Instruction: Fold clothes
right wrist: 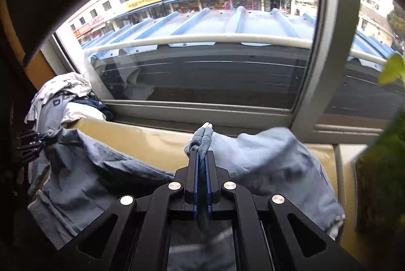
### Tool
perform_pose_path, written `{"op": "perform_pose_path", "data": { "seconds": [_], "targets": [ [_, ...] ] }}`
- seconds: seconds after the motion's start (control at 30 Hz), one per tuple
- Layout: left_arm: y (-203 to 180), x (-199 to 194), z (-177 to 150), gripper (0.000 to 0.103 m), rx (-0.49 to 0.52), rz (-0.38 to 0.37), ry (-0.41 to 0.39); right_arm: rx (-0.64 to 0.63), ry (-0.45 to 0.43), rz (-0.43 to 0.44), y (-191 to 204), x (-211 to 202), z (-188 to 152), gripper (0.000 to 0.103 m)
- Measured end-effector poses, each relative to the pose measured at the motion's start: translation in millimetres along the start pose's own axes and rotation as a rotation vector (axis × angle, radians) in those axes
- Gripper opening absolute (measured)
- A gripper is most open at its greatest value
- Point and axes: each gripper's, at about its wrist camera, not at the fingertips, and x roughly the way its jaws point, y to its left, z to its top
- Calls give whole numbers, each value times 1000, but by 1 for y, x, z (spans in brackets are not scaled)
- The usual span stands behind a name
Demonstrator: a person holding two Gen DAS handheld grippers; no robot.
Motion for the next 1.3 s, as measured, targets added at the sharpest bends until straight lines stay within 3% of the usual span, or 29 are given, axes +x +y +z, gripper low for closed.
{"op": "perform_pose_path", "data": {
  "seconds": [0.07,0.17,0.27,0.33,0.4,0.5,0.53,0.6,0.67,0.73,0.87,1.0,1.07,1.1,1.17,1.2,1.3],
  "targets": [
    [-11,-13,-22,9,7,-19,13,48,3,-33,9,-27,-52,5],
    [-23,-8,-57,9,10,-7,85,55,81,-105,26,-41,-128,5],
    [-26,6,-80,10,10,14,154,31,204,-143,36,-34,-163,5],
    [-21,10,-84,13,-18,34,168,-26,228,-167,41,-36,-165,5],
    [-7,-1,-75,17,-92,47,132,-64,184,-154,36,-52,-152,5],
    [8,-24,-61,24,-165,127,50,-105,101,-132,22,-73,-122,8],
    [9,-30,-58,24,-167,121,32,-107,90,-123,16,-73,-106,12],
    [10,-39,-54,25,-180,115,1,-88,92,-67,-1,-64,-75,31],
    [4,-31,-56,25,-152,143,28,-69,95,17,-15,-47,-51,60],
    [3,-22,-62,25,-156,152,61,-104,139,61,-20,-24,-33,64],
    [11,-3,-84,27,-240,127,141,-247,286,139,-16,14,-15,64],
    [6,5,-93,28,-255,135,166,-402,394,181,-2,36,-10,64],
    [1,6,-94,28,-245,146,179,-416,464,221,0,49,-11,63],
    [0,6,-94,28,-249,154,181,-431,493,230,1,54,-13,59],
    [-2,5,-96,28,-256,169,186,-469,544,240,6,61,-18,23],
    [-1,4,-96,28,-269,173,187,-490,555,221,7,61,-20,14],
    [1,2,-96,28,-286,171,183,-485,503,234,0,33,-21,9]
  ]
}}
